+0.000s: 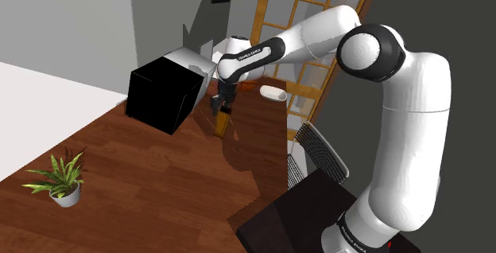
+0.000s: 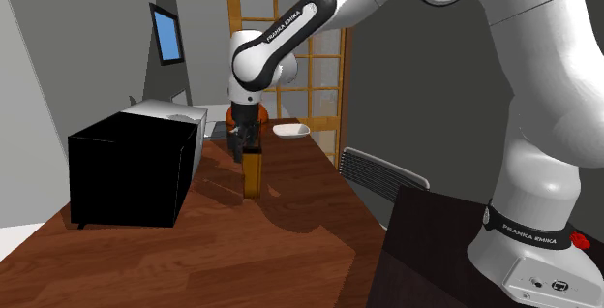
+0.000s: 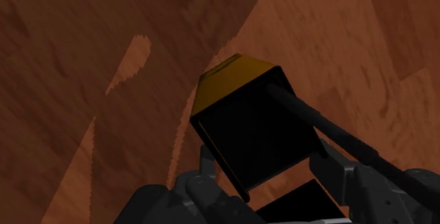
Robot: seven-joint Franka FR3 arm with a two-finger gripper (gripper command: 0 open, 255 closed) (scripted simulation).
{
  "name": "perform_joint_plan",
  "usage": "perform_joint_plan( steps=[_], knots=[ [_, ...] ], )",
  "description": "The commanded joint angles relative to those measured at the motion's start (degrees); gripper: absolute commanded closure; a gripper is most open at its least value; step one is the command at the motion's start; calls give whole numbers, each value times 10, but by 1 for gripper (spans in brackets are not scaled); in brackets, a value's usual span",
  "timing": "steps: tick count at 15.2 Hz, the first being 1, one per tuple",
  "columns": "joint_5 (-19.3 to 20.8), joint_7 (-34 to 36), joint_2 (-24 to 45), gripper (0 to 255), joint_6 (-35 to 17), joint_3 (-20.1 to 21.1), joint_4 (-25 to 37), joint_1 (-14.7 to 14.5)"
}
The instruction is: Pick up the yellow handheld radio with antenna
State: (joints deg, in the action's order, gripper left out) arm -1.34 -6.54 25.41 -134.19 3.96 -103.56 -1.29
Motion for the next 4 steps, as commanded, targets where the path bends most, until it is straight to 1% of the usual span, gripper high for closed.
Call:
perform_joint_plan(
  steps=[1,4],
  knots=[
    [0,0,-10,255,13,0,3,0],
    [-1,0,-14,255,20,0,6,0]
  ],
)
